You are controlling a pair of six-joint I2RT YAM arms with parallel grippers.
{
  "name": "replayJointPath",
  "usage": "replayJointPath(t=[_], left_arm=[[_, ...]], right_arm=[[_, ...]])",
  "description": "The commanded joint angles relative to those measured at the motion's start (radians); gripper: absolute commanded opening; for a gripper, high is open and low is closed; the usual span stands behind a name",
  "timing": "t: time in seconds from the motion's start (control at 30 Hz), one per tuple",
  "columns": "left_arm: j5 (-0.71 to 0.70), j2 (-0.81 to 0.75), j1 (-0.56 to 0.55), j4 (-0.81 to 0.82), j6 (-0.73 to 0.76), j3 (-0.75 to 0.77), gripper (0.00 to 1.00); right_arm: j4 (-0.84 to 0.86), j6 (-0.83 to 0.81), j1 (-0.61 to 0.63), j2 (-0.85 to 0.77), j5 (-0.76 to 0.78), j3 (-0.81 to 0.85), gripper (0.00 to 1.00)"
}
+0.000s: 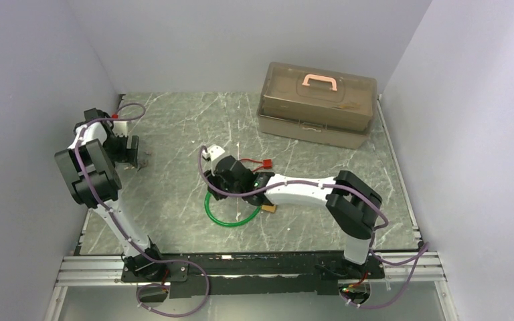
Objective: Unlock with the key
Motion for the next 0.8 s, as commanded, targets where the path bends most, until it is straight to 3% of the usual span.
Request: replayJointPath(t=[0.0, 0.23, 0.57, 0.77], left_arm=[[-0.027, 0.025, -0.031, 0.014, -0.023, 0.065, 0.88], [-0.028, 0.05, -0.087, 0.038, 0.003, 0.009, 0.82], [-0.047, 0.003, -0.147, 0.072, 0.091, -0.117, 0.61], [-0.089, -0.058, -0.202, 0.081, 0.136, -0.221, 0.31]], right_arm=[[0.077, 0.111, 0.003, 0.034, -0.004, -0.079, 0.34], [0.109, 0.175, -0.036, 0.011, 0.049, -0.228, 0.28], [0.121, 0.246, -0.205, -0.114, 0.098, -0.432, 0.13], [0.131, 0.249, -0.304, -0.196, 0.112, -0.528, 0.1]])
